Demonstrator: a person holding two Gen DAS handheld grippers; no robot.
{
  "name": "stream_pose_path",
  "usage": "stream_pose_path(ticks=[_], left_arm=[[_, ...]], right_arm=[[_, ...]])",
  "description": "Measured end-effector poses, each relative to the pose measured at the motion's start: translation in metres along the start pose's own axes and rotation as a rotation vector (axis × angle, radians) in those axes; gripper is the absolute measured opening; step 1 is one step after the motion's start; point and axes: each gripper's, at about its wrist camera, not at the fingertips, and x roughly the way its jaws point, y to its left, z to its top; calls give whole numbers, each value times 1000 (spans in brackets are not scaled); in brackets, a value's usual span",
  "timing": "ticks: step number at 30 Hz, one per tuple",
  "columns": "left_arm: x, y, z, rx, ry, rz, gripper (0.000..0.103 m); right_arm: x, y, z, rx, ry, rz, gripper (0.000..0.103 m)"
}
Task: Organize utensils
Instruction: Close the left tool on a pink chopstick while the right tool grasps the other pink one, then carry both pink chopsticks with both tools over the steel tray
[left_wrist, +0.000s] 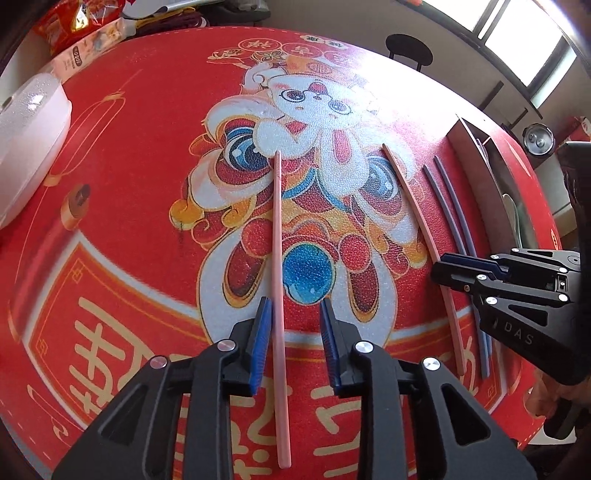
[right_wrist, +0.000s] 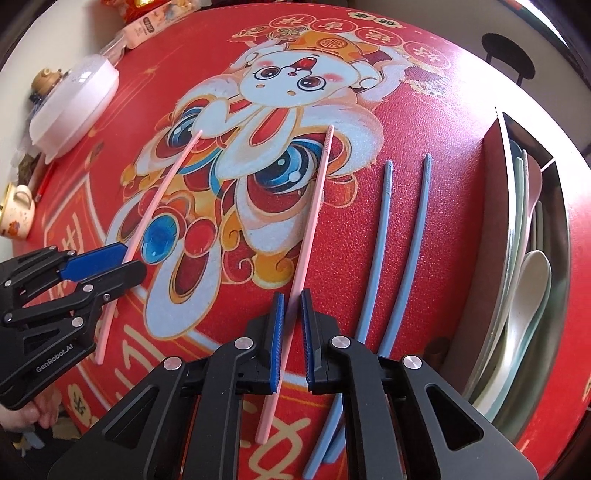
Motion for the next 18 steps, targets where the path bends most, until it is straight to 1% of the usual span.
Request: stream_pose_path(ticks=[4,7,9,10,11,12,14,16,18], left_arm=[[1,-5,0,28,-5,25,25],[1,-4,0,30,-11,30,24],[0,-1,0,19,-11,35,15],[0,2,0,10,-11,32,12],[0,6,0,1,-10,25,7],[0,10,0,-10,-10,8,6],[-1,16,0,-32,-9,-24,6],[-2,19,0,-39,-14,-22,6],[-3,24,1,-68,-17,-29,6]], right_arm=[[2,1,0,5,-9,-13,9],[1,2,-2,0,-18,-13,9],[0,1,-3,4,-16,-9,9],[0,1,-3,5,-16,-8,9],[-1,1,-4,5,-16,-8,9],[-1,0,-5,4,-16,-6,9],[-2,-1,-7,8,-18,2,7],[-3,-3,-11,23,-18,14,6],[-5,-6,-14,34,-17,24,6]])
